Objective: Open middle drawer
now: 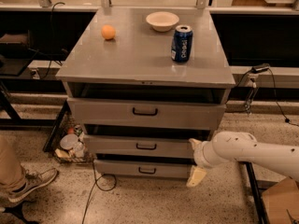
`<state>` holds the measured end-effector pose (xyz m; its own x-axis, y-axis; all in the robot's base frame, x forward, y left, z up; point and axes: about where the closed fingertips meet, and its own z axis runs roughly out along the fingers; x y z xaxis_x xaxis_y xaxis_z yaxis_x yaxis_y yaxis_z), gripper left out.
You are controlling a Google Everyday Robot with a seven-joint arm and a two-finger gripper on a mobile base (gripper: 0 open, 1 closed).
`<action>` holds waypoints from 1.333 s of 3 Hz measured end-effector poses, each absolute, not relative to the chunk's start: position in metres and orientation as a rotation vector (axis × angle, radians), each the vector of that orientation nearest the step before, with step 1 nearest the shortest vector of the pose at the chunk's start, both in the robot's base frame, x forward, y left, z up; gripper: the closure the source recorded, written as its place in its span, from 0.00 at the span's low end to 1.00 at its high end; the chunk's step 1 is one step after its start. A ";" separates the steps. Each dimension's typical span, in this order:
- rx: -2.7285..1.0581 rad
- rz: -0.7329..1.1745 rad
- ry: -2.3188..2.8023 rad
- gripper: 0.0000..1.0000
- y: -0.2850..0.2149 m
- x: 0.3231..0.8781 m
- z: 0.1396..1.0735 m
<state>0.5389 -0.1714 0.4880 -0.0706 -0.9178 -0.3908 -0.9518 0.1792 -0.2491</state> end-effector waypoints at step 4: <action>-1.815 0.075 1.900 0.11 -0.150 0.644 0.405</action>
Offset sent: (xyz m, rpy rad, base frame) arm 0.0867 -0.0008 -0.0555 -0.0313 -0.0821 0.0534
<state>0.6441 -0.1503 0.4053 0.0211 -0.9198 -0.3917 -0.9479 0.1062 -0.3005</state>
